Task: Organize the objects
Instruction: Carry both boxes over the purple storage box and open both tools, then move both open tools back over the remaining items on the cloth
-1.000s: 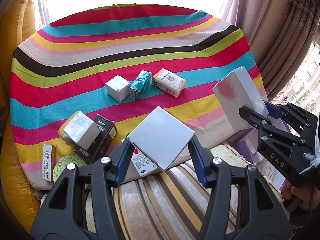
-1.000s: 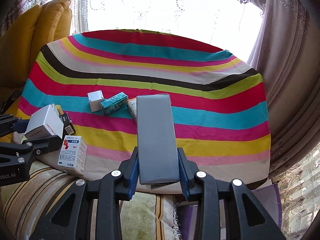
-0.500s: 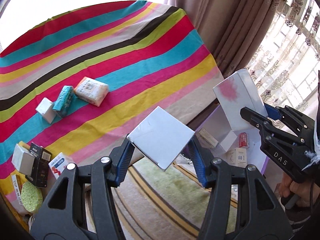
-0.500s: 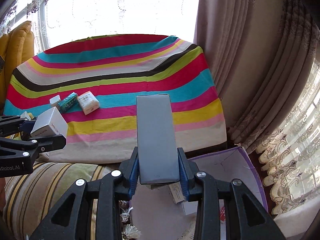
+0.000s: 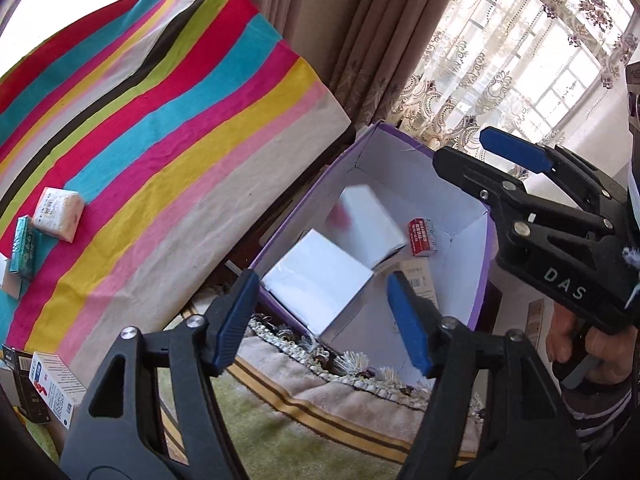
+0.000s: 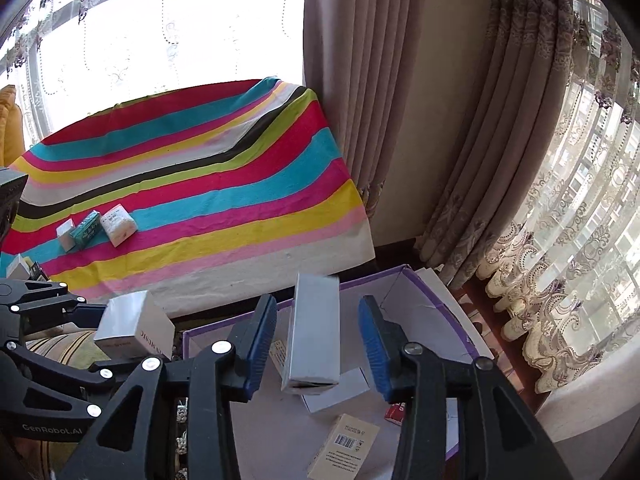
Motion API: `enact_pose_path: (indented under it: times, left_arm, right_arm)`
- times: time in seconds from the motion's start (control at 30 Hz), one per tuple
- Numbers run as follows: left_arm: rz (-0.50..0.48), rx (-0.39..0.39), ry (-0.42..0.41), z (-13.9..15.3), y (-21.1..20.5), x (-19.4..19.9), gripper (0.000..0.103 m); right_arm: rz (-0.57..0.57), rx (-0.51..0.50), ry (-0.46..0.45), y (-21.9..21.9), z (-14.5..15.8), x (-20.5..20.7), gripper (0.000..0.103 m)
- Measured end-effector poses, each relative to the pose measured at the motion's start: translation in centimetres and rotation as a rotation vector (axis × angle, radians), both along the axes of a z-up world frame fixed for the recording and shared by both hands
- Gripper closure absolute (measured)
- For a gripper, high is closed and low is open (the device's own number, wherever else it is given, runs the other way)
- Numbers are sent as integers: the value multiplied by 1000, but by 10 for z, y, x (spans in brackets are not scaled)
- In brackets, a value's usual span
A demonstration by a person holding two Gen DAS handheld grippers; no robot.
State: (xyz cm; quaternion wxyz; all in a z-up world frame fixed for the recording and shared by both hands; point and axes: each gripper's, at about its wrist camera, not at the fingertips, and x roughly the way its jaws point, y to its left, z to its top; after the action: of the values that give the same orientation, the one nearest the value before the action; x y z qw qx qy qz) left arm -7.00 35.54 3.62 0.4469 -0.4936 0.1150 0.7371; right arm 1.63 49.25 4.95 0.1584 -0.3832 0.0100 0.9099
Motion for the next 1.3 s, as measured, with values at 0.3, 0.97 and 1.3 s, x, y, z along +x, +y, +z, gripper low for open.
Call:
enact_pose_path:
  times: [0.3,0.97,1.3]
  left_arm:
    - [161,26,98,22,-47,-14,8]
    - [652,15,243,26,-289,-27,8]
    - [783,-68,158,11,-365,-51,10]
  right_arm:
    - [5,90,118,-25,29,5,13]
    - [403,-31,87,-160,38,-39,3]
    - [570,-121,-90,-234,10,-95,3]
